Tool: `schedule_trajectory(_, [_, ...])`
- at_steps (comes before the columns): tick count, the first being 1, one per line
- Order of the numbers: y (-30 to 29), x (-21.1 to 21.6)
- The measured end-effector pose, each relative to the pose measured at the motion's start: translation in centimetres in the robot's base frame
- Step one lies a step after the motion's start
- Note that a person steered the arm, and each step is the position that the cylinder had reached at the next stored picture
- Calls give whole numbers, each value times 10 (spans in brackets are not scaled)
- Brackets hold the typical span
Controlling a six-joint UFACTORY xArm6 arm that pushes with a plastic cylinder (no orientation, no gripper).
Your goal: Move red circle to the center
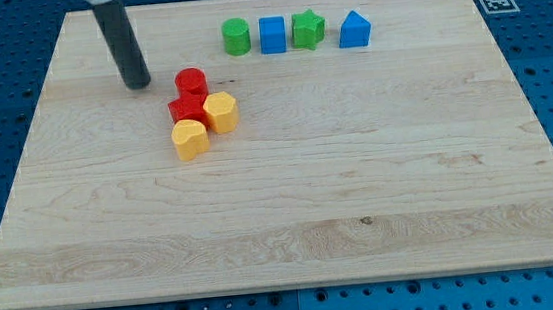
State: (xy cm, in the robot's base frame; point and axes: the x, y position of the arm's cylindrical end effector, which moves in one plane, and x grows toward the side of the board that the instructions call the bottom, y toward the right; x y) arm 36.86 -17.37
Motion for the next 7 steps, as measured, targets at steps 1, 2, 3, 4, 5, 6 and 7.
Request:
schedule_trajectory(1, [1,19])
schedule_trajectory(2, [8,22])
schedule_trajectory(3, [13,18])
schedule_trajectory(4, [35,15])
schedule_trajectory(5, [67,15])
schedule_trajectory(6, [86,15])
schedule_trajectory(7, [81,15])
